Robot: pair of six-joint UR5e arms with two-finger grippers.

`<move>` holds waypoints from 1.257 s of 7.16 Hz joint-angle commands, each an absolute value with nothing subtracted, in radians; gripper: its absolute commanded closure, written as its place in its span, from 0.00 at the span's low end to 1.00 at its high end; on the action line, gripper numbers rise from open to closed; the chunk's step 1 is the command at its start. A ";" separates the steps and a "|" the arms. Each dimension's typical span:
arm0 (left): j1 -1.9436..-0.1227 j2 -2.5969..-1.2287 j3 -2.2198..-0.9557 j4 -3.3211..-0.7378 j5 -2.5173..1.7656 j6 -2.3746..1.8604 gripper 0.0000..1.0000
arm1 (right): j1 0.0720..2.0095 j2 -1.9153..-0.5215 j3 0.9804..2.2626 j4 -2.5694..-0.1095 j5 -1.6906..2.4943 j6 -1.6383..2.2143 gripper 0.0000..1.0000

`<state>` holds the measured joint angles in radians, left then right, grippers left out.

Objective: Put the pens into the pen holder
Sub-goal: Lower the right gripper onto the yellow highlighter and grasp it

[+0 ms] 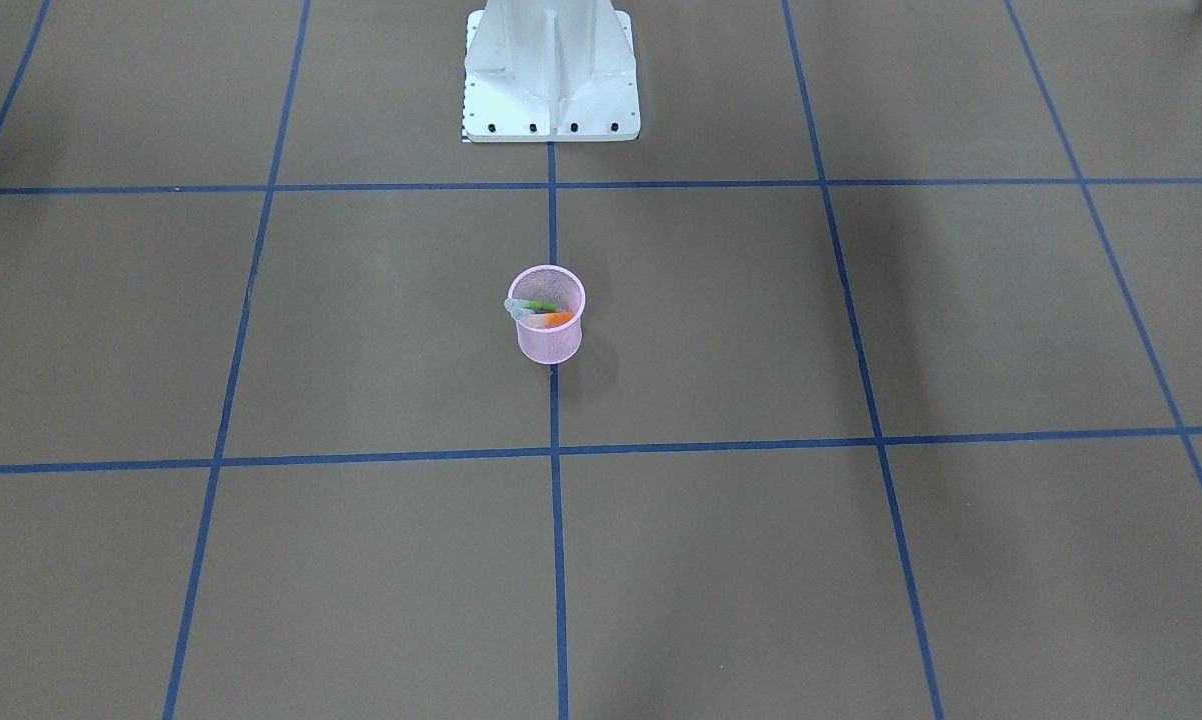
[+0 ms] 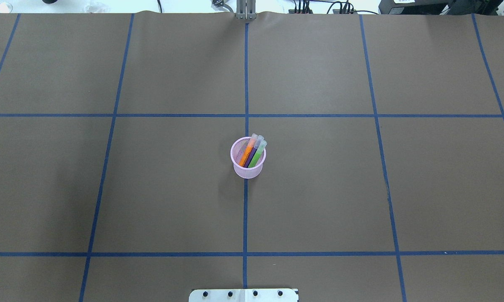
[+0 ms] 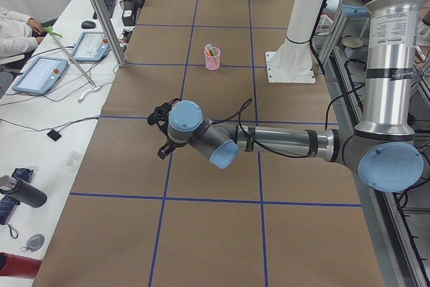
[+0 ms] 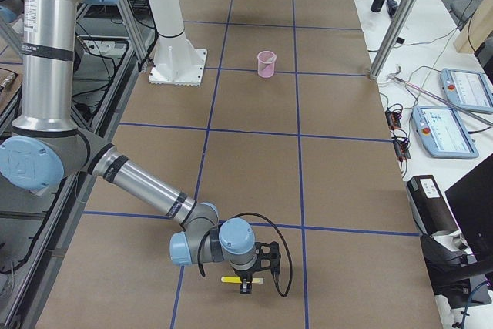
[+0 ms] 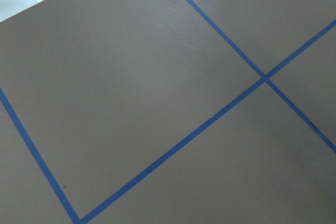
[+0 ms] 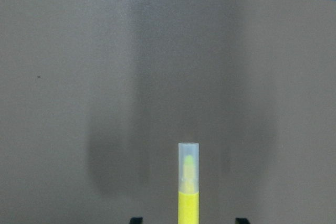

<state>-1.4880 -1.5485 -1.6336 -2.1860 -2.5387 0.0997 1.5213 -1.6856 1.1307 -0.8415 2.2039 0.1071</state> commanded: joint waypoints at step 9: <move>-1.489 -1.534 -1.658 -2.189 -2.536 0.100 0.00 | 1.483 -1.628 1.031 -0.836 2.209 0.110 0.63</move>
